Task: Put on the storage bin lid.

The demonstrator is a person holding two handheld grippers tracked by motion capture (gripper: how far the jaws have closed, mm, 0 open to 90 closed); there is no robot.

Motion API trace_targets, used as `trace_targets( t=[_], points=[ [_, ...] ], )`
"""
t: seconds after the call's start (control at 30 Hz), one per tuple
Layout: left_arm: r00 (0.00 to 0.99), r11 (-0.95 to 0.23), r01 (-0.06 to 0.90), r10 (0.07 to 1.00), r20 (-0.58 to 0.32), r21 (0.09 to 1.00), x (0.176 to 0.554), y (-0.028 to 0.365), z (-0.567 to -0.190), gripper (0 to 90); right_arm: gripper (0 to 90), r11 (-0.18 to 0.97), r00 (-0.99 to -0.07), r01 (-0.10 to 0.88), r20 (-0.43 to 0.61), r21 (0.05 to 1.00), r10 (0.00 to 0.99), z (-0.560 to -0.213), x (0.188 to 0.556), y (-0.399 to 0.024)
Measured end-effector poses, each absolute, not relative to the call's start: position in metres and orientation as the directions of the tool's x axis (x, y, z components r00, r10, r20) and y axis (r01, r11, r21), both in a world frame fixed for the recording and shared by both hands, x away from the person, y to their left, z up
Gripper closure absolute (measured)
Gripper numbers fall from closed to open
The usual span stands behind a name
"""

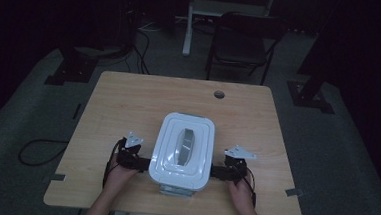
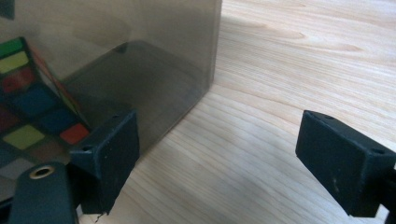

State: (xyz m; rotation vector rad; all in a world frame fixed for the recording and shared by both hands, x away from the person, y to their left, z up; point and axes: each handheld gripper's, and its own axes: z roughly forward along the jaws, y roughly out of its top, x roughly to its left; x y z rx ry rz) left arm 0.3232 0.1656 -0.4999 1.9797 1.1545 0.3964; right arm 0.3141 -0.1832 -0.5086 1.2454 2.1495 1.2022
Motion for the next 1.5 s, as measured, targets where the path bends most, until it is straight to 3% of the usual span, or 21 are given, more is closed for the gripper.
trace_targets(
  t=[0.37, 1.0, 1.17, 1.5],
  points=[
    [0.602, -0.323, 0.561, 0.791, -0.108, 0.763, 0.324, 0.139, -0.499, 0.5, 13.5, 0.199, -0.496, 0.53, 0.111, 0.824, 0.861, -0.511, 0.318, -0.211],
    [0.616, -0.356, 0.55, 0.783, -0.08, 0.756, 0.344, 0.112, -0.498, 0.6, 14.8, 0.174, -0.438, 0.544, 0.101, 0.821, 0.893, -0.514, 0.308, -0.232],
    [0.625, -0.34, 0.561, 0.771, -0.118, 0.755, 0.347, 0.115, -0.5, 0.6, 13.0, 0.17, -0.441, 0.55, 0.111, 0.817, 0.891, -0.514, 0.307, -0.235],
    [0.604, -0.342, 0.561, 0.791, -0.091, 0.754, 0.345, 0.137, -0.504, 0.6, 12.9, 0.2, -0.394, 0.561, 0.047, 0.803, 0.918, -0.517, 0.298, -0.249]
  ],
)
